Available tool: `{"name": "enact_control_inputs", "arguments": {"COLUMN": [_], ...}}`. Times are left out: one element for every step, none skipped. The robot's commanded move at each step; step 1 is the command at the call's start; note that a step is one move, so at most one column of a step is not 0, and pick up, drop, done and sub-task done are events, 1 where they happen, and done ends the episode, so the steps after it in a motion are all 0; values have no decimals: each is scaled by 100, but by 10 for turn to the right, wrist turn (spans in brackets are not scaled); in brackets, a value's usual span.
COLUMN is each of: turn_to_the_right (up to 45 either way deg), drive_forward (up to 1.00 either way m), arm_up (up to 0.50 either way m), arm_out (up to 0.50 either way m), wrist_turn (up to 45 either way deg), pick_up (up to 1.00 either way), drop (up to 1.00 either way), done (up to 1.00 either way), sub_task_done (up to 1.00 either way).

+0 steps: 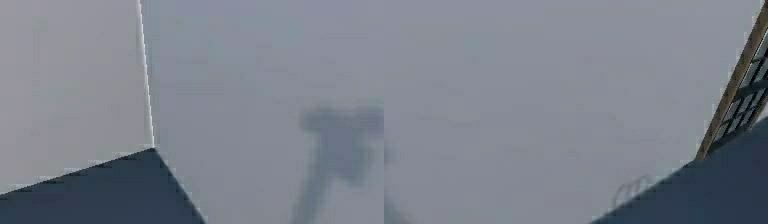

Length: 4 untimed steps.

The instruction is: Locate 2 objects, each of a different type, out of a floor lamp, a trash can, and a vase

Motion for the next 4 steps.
{"name": "enact_control_inputs", "arguments": {"turn_to_the_right": [450, 450, 450, 60], "drive_forward": [0, 0, 0, 0], "arm_up": [0, 0, 0, 0], "arm_out": [0, 0, 0, 0], "wrist_turn": [0, 0, 0, 0], "pick_up": [0, 0, 0, 0], "drop": [0, 0, 0, 0], "done": [0, 0, 0, 0], "sub_task_done": [0, 0, 0, 0]}}
